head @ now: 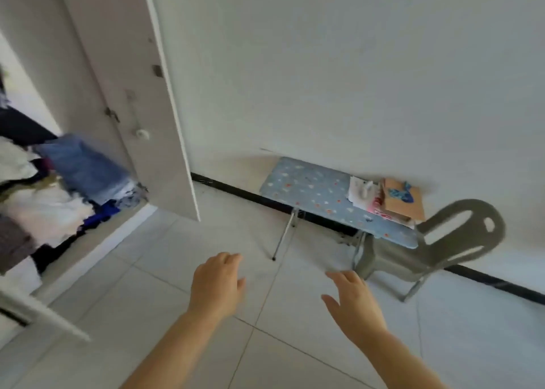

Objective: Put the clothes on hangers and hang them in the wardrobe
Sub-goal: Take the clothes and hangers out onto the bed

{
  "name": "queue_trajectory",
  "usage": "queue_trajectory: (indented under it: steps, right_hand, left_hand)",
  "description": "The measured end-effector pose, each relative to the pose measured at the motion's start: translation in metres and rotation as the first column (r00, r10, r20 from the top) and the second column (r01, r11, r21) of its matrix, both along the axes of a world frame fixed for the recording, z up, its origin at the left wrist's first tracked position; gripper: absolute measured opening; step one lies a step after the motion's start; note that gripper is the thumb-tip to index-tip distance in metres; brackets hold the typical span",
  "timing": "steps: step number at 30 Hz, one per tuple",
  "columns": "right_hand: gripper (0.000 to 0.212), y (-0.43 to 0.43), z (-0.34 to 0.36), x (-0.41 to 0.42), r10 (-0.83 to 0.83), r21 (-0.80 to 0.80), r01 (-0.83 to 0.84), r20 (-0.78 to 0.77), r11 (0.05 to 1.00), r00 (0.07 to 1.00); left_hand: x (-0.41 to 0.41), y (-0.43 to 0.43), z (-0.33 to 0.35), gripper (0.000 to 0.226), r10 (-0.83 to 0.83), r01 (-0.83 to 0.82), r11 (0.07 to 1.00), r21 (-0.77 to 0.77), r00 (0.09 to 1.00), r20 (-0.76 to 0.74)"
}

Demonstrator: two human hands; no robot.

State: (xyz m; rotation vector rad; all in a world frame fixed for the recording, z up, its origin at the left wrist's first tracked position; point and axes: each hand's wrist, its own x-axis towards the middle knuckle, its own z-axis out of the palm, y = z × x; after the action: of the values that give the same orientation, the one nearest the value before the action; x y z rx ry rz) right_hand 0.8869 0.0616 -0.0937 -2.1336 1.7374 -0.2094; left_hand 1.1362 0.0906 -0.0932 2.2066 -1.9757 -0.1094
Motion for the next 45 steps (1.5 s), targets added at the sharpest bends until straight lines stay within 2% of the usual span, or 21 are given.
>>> queue_trajectory:
  steps: [4, 9, 18, 31, 39, 45]
  right_hand:
    - [0.051, -0.022, 0.007, 0.081, 0.2, 0.003, -0.2, -0.028, 0.98, 0.979]
    - [0.05, -0.063, 0.014, 0.166, 0.379, -0.014, -0.38, -0.04, 0.925, 0.925]
    - [0.052, -0.177, 0.027, 0.303, 0.629, -0.095, -0.629, -0.039, 0.771, 0.777]
    - [0.051, -0.291, 0.05, 0.504, 0.832, -0.219, -0.822, -0.07, 0.526, 0.551]
    - [0.047, -0.336, 0.077, 0.662, 0.869, -0.279, -0.847, -0.077, 0.452, 0.489]
    - [0.048, -0.377, 0.129, 0.779, 0.883, -0.377, -0.835, -0.083, 0.402, 0.462]
  left_hand:
    - [0.079, 0.028, 0.0, 0.045, 0.212, -0.212, 0.977, -0.003, 0.977, -0.027]
    - [0.14, 0.041, -0.003, 0.045, 0.395, -0.396, 0.918, -0.006, 0.918, -0.016]
    - [0.225, -0.026, 0.014, 0.047, 0.624, -0.626, 0.78, -0.016, 0.779, -0.061]
    - [0.365, -0.118, 0.046, 0.046, 0.77, -0.77, 0.633, -0.076, 0.637, -0.036]
    - [0.513, -0.171, 0.061, 0.047, 0.78, -0.78, 0.604, -0.163, 0.621, -0.078]
    - [0.618, -0.212, 0.104, 0.044, 0.759, -0.749, 0.583, -0.316, 0.641, -0.118]
